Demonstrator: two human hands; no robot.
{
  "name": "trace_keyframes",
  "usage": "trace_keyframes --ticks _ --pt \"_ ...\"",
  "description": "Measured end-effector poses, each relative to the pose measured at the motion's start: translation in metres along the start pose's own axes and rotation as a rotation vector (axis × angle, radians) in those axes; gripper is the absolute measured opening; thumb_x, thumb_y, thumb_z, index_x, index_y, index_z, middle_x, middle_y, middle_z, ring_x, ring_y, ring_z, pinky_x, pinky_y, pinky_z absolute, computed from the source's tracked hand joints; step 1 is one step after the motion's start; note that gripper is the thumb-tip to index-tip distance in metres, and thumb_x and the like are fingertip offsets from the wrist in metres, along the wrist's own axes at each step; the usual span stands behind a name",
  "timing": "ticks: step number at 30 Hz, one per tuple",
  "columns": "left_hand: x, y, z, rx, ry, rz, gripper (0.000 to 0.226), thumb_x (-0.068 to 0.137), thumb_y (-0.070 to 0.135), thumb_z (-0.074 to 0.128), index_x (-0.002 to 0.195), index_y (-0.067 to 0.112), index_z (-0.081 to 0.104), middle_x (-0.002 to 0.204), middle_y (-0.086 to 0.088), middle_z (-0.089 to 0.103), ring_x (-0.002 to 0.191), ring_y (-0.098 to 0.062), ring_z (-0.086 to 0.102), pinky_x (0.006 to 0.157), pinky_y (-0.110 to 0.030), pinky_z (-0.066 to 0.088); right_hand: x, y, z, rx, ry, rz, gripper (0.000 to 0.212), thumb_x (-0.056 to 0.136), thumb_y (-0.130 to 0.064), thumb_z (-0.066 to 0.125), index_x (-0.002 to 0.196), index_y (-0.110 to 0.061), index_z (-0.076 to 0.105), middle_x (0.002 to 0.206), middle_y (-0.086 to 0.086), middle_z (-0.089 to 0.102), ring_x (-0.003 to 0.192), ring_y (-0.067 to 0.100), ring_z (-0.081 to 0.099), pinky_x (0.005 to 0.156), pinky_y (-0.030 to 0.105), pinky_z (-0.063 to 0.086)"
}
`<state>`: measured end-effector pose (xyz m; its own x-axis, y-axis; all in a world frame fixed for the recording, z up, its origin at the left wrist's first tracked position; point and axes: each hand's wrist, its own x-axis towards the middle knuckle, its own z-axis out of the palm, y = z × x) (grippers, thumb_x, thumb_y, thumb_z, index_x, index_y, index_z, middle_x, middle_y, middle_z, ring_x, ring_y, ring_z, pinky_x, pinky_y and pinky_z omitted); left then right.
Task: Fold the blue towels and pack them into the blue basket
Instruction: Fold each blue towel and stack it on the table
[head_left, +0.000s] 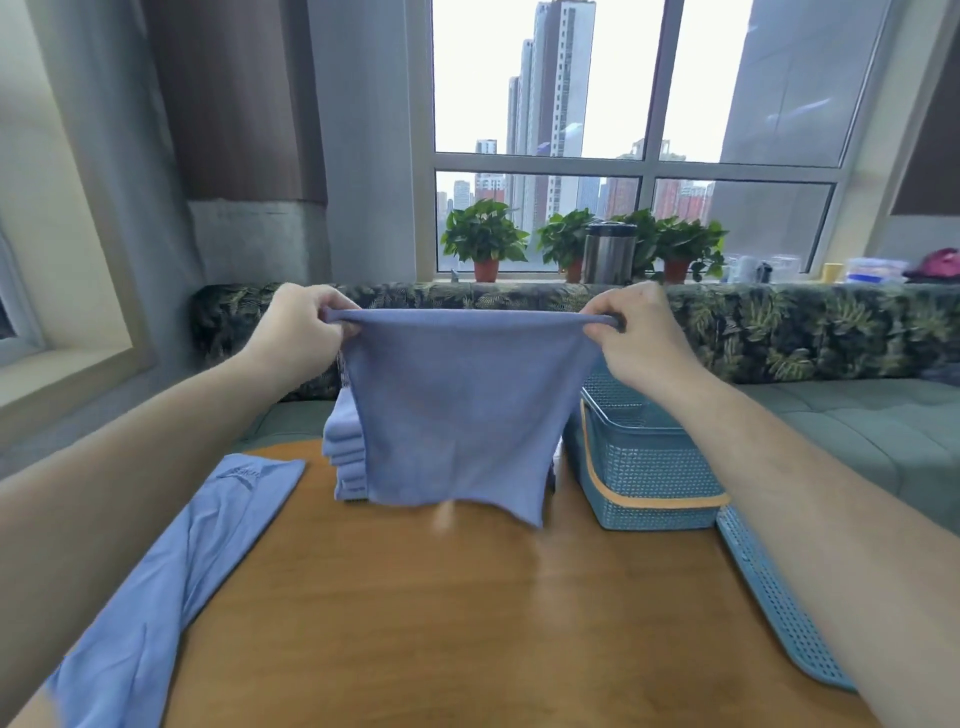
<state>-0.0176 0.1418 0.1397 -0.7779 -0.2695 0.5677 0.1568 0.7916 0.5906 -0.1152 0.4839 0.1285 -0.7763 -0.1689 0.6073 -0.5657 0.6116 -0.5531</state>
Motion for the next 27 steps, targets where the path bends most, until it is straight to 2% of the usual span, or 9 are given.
trace_keyframes --ticks 2,5,7,9,12,15,19,24,27 --pt "-0.019 -0.015 0.007 -0.032 -0.031 -0.002 0.009 0.089 0.004 0.068 0.088 0.012 0.073 0.072 -0.003 0.065 0.06 -0.012 0.051 0.054 -0.016 0.04 -0.021 0.008 0.003 0.03 -0.071 0.017 0.025 0.095 -0.014 0.058 0.079 -0.033 0.063 0.089 -0.001 0.063 0.079 0.011 0.056 0.07 0.03 0.042" --pt "-0.068 -0.044 0.029 -0.13 -0.083 -0.141 0.005 0.094 0.014 0.066 0.092 0.018 0.069 0.078 0.005 0.066 0.065 -0.006 0.052 0.062 -0.025 0.042 -0.07 0.029 0.019 0.177 -0.169 0.171 0.015 0.099 -0.017 0.058 0.09 -0.03 0.062 0.08 -0.003 0.065 0.068 0.013 0.059 0.062 0.027 0.045" --pt "-0.106 -0.067 0.053 -0.191 -0.1 -0.221 0.007 0.094 0.015 0.066 0.09 0.021 0.067 0.079 0.004 0.068 0.066 -0.006 0.055 0.063 -0.025 0.042 -0.105 0.053 0.04 0.251 -0.213 0.236 0.015 0.094 -0.016 0.064 0.093 -0.031 0.065 0.08 0.002 0.069 0.071 0.015 0.064 0.069 0.03 0.049" --pt "-0.141 -0.089 0.077 -0.24 -0.143 -0.299 0.006 0.095 0.016 0.067 0.091 0.02 0.068 0.083 0.002 0.07 0.07 -0.005 0.058 0.065 -0.019 0.044 -0.14 0.079 0.06 0.26 -0.263 0.317 0.016 0.092 -0.012 0.067 0.092 -0.028 0.067 0.076 -0.002 0.069 0.071 0.014 0.061 0.068 0.033 0.046" --pt "-0.182 -0.12 0.106 -0.302 -0.199 -0.43 0.005 0.096 0.021 0.067 0.094 0.019 0.07 0.088 0.0 0.072 0.079 -0.011 0.062 0.071 -0.023 0.047 -0.187 0.112 0.085 0.215 -0.329 0.423 0.011 0.097 -0.014 0.064 0.09 -0.022 0.068 0.064 -0.006 0.065 0.06 0.006 0.056 0.066 0.031 0.042" --pt "-0.205 -0.138 0.126 -0.325 -0.22 -0.505 0.013 0.097 0.029 0.067 0.097 0.017 0.071 0.093 0.0 0.073 0.085 -0.014 0.065 0.072 -0.025 0.047 -0.215 0.124 0.099 0.288 -0.352 0.504 0.007 0.101 -0.022 0.06 0.098 -0.018 0.065 0.059 -0.003 0.063 0.054 0.008 0.056 0.06 0.025 0.042" --pt "-0.218 -0.143 0.141 -0.295 -0.166 -0.518 0.02 0.097 0.038 0.065 0.099 0.019 0.069 0.091 0.007 0.071 0.082 -0.006 0.063 0.069 -0.019 0.044 -0.231 0.127 0.106 0.317 -0.36 0.497 0.009 0.098 -0.023 0.066 0.103 -0.016 0.068 0.069 -0.01 0.067 0.051 0.003 0.052 0.055 0.012 0.042" --pt "-0.225 -0.148 0.143 -0.312 -0.115 -0.496 0.024 0.098 0.043 0.062 0.098 0.02 0.07 0.086 0.011 0.07 0.074 0.006 0.059 0.072 -0.021 0.044 -0.242 0.134 0.108 0.314 -0.294 0.486 0.017 0.1 -0.027 0.062 0.086 -0.02 0.068 0.052 -0.015 0.053 0.052 0.005 0.044 0.053 0.021 0.035" --pt "-0.227 -0.145 0.141 -0.305 -0.105 -0.473 0.028 0.099 0.043 0.059 0.097 0.018 0.07 0.084 0.009 0.068 0.072 0.005 0.056 0.07 -0.017 0.044 -0.243 0.132 0.109 0.311 -0.275 0.473 0.017 0.102 -0.028 0.059 0.091 -0.021 0.07 0.055 -0.021 0.058 0.052 -0.002 0.049 0.057 0.019 0.037"
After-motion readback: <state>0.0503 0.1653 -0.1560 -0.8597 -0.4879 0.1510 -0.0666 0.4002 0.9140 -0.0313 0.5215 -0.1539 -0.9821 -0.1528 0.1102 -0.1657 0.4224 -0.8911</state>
